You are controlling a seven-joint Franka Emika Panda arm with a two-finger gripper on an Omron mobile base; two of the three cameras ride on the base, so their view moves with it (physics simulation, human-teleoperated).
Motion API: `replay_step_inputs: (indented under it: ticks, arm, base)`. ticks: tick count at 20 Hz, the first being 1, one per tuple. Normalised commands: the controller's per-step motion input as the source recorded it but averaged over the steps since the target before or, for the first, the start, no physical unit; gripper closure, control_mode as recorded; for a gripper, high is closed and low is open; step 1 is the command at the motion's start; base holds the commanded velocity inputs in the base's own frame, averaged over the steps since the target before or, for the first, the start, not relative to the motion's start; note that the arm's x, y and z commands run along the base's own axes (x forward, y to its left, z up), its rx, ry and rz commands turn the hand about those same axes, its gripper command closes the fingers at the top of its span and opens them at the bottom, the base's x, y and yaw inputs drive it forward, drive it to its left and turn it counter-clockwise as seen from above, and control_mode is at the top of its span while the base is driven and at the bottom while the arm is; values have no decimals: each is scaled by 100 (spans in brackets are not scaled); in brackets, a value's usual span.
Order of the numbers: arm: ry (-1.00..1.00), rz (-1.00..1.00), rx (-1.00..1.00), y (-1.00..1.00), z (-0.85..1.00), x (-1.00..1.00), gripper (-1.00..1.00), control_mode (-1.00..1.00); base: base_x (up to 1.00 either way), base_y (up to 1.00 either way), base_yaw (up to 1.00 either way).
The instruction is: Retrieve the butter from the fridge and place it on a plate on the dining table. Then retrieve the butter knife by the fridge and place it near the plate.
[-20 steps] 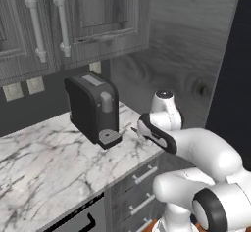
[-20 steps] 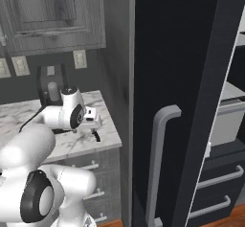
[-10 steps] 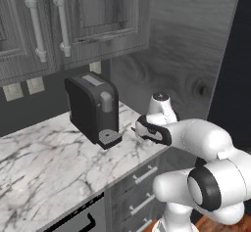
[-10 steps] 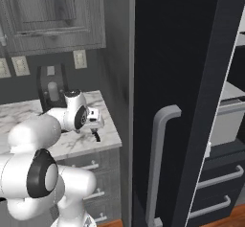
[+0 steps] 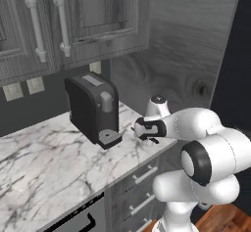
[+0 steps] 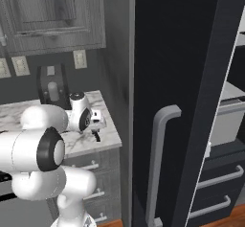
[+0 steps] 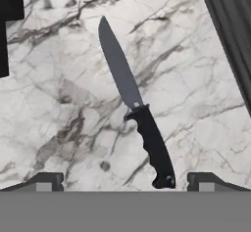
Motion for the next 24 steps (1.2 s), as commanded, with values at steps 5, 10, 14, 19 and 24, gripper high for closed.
replay_step_inputs:
  ticks: [5,10,14,19,24]
  arm:
    - [0,5,-2,0,-24,3,-100,-100]
    - [0,1,-4,-5,-15,12,-100,-100]
    - [0,0,-4,-16,-15,24,-100,-100]
    - [0,0,0,-1,-25,4,-100,-100]
    - [0,0,0,0,-12,8,-100,-100]
  base:
    - [0,0,0]
    - [0,0,0]
    - [0,0,0]
    - [0,0,0]
    - [0,0,0]
